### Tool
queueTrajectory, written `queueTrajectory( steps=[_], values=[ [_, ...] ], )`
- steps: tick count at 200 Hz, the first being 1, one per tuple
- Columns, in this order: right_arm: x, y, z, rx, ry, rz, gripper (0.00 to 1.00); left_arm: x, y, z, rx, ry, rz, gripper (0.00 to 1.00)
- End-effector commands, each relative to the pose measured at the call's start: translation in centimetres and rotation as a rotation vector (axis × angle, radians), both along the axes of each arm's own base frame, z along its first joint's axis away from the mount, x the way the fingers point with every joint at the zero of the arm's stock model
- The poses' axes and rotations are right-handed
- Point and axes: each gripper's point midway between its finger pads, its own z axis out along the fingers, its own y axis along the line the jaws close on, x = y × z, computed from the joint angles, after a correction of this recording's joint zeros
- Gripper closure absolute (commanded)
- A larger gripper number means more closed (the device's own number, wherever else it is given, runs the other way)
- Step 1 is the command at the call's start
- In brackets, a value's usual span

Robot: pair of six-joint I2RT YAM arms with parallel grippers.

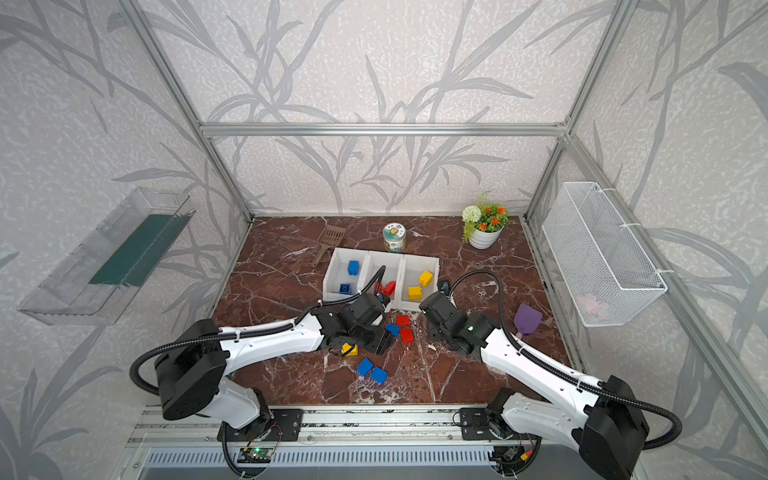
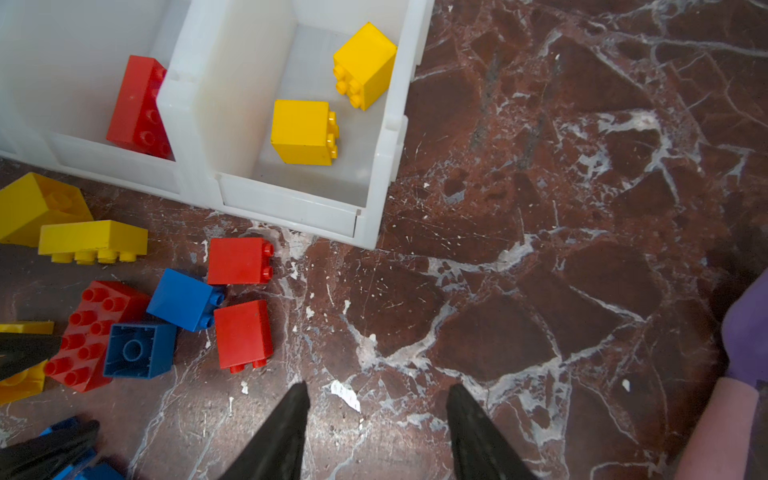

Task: Sort the legos into containers by color
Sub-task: 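Withdraw the right gripper while the left gripper moves over the pile, then lower the left gripper and grasp a blue brick from the pile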

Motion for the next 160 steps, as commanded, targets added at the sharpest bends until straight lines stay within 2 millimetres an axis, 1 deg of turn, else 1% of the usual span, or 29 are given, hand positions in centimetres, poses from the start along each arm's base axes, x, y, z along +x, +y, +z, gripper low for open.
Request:
queueTrajectory(
  steps=[1, 35, 68, 103, 133, 160],
  values=[
    [-0.5, -1.2, -0.3, 0.005, 0.001, -0.046, 0.45, -0.5, -0.7, -0.1, 0.007, 0.037, -0.010, 0.36],
    [-1.1, -1.9, -0.8, 0.016, 0.006, -0.064, 0.45, -0.7, -0.9, -1.0, 0.033, 0.066, -0.008, 0.36],
    [-1.3, -2.4, -1.2, 0.019, 0.013, -0.076, 0.45, -0.7, -1.6, -1.3, 0.051, 0.075, -0.035, 0.38],
    [-1.3, -2.6, -1.4, 0.024, 0.018, -0.080, 0.45, -0.7, -2.0, -1.7, 0.107, 0.075, -0.061, 0.40],
    [-1.3, -2.6, -1.7, 0.027, 0.025, -0.082, 0.45, -0.9, -2.5, -1.8, 0.113, 0.070, -0.085, 0.40],
    [-1.3, -2.6, -1.8, 0.029, 0.029, -0.083, 0.45, -0.9, -2.8, -2.4, 0.134, 0.081, -0.098, 0.41]
  ],
)
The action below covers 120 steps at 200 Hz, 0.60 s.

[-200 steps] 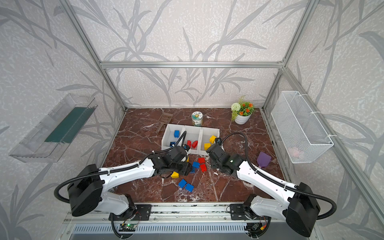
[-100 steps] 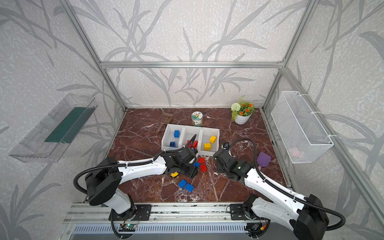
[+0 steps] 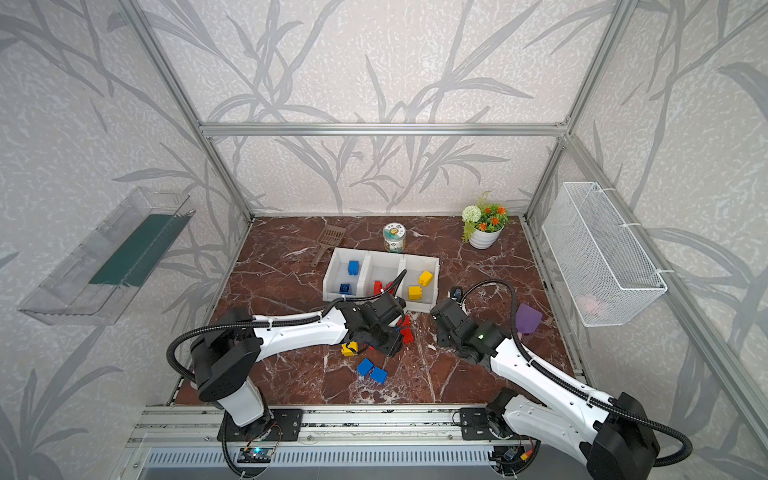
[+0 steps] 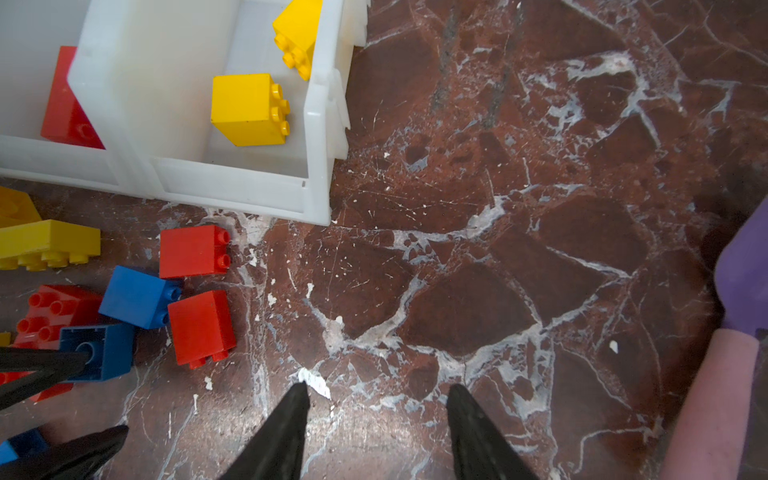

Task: Sort the legos into containers by color
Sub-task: 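Lower the left gripper and grasp a blue brick from the pile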

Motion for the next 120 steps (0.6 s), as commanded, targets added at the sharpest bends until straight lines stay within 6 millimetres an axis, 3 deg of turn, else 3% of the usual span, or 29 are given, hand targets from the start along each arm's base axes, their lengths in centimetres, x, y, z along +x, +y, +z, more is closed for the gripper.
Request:
queueTrajectory(
  steps=[1, 61, 120],
  values=[
    [-0.2, -0.3, -0.3, 0.003, 0.007, -0.007, 0.45, -0.1, -0.2, -0.5, 0.043, 0.005, -0.025, 0.42],
    [-0.3, -0.4, -0.5, 0.003, 0.010, -0.010, 0.45, -1.1, -1.1, -1.2, 0.083, 0.002, -0.095, 0.62],
    [-0.4, -0.4, -0.7, 0.005, 0.017, -0.012, 0.45, -0.9, -0.8, -2.0, 0.117, -0.013, -0.095, 0.79]
  ],
)
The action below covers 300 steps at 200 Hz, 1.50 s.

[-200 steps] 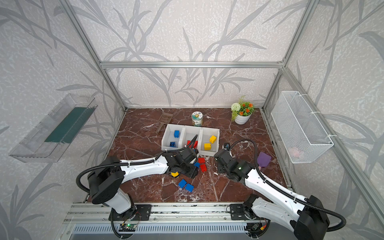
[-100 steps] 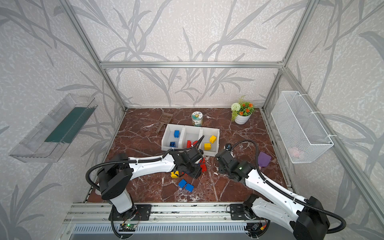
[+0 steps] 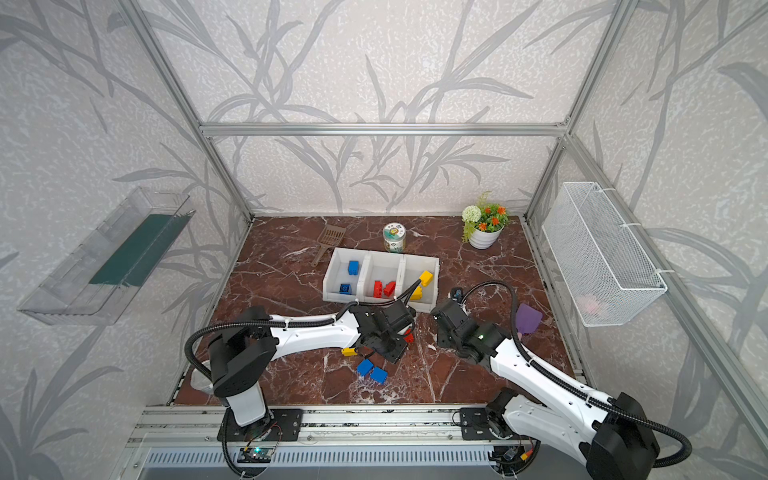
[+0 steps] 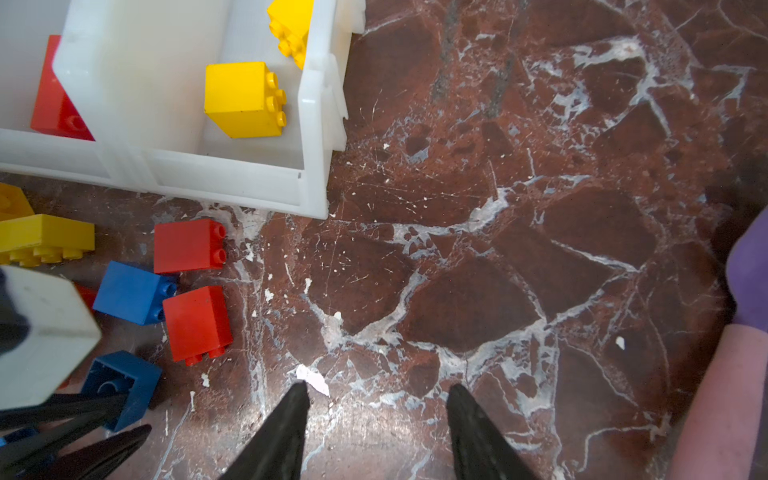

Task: Sort the legos into containers by color
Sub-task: 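Lower the left gripper and grasp a blue brick from the pile, then carry the blue brick with the left gripper into the compartment nearest it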

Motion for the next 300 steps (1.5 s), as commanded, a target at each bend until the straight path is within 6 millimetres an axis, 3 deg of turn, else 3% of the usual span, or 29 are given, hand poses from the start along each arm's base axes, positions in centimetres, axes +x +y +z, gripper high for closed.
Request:
queueTrajectory(
  steps=[1, 77, 156, 195, 234, 268, 300],
  values=[
    [-0.3, -0.4, -0.3, -0.001, 0.004, -0.013, 0.45, 0.2, 0.3, -0.5, 0.043, -0.010, -0.006, 0.79],
    [-0.6, -0.9, -0.2, -0.002, -0.002, -0.026, 0.45, 0.2, 0.2, -0.7, 0.055, -0.017, -0.031, 0.96],
    [-0.6, -1.2, 0.4, -0.006, -0.015, -0.025, 0.46, 1.8, 0.2, 4.5, 0.014, -0.124, -0.062, 1.00],
    [-0.6, -1.5, 1.1, -0.004, -0.033, -0.028, 0.46, 6.1, 1.9, 9.2, 0.047, -0.274, -0.014, 1.00],
    [-0.6, -1.5, 1.4, -0.001, -0.038, -0.027, 0.46, 13.0, 4.2, 12.7, -0.056, -0.308, 0.141, 1.00],
    [-0.6, -1.6, 1.3, -0.005, -0.032, -0.026, 0.46, 18.1, 5.3, 12.8, -0.073, -0.368, 0.200, 1.00],
    [-0.6, -1.6, 1.5, -0.004, -0.033, -0.029, 0.46, 20.8, 5.8, 11.2, -0.051, -0.325, 0.238, 0.98]
  ],
)
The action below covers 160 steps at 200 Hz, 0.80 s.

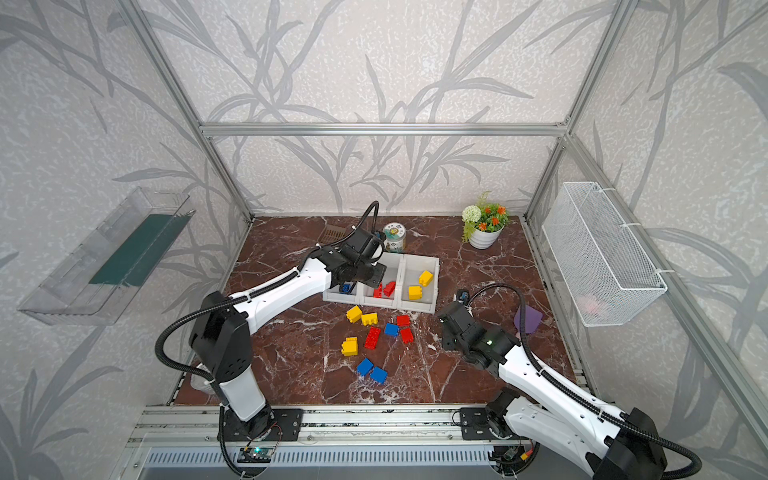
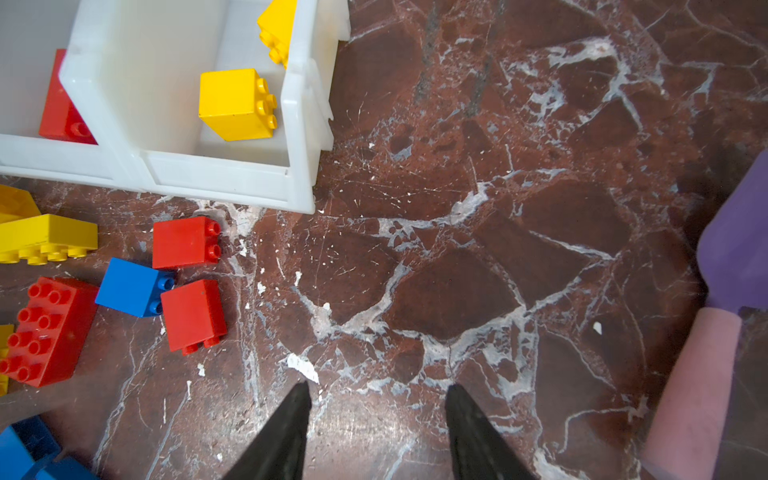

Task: Sort the legos into containers by color
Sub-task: 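Carry the blue brick with the left gripper into the compartment nearest it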

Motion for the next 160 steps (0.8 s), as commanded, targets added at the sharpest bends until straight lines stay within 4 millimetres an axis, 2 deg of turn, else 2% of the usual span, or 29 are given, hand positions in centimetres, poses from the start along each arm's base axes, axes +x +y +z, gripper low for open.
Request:
queueTrajectory(
  steps=[1, 37, 63, 119, 152, 160],
  values=[
    [0.2, -0.5, 0.8, -0.015, -0.014, -0.013, 0.46, 1.4, -0.2, -1.0, 0.013, 0.025, -0.013, 0.98],
    [0.3, -0.5, 0.9, -0.016, -0.015, -0.016, 0.46, 2.7, -0.2, -1.2, -0.005, 0.033, 0.004, 0.99],
    [0.4, -0.4, 1.0, -0.020, -0.014, -0.015, 0.47, 2.8, 0.3, -0.3, -0.005, 0.013, 0.015, 1.00],
    [0.8, 0.0, 0.8, -0.016, -0.009, -0.008, 0.47, 3.9, 5.7, 0.4, 0.001, -0.004, 0.128, 1.00],
    [1.1, 0.3, 0.8, -0.011, -0.004, -0.005, 0.47, 4.3, 7.6, -0.1, 0.007, 0.002, 0.168, 1.00],
    [1.1, 0.4, 0.9, -0.009, -0.003, -0.004, 0.47, 4.3, 7.9, -0.2, 0.010, 0.004, 0.174, 0.96]
  ],
)
